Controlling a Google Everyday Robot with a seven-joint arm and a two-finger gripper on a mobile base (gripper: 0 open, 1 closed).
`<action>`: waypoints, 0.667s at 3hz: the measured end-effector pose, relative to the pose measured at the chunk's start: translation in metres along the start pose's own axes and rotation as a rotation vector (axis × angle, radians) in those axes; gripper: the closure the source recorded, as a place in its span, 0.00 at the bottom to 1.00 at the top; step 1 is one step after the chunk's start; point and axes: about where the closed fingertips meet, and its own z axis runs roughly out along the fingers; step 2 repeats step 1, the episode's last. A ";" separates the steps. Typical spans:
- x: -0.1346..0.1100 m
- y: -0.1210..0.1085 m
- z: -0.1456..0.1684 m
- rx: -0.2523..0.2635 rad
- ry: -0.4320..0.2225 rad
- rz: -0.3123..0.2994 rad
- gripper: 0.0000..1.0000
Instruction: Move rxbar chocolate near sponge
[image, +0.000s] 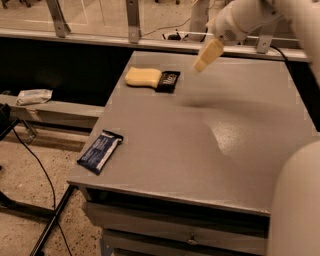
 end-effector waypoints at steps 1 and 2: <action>-0.001 0.000 -0.001 0.009 0.002 -0.003 0.00; -0.001 0.000 -0.001 0.009 0.002 -0.003 0.00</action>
Offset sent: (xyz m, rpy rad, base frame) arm 0.0000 0.0000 0.0000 0.0000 0.0000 0.0000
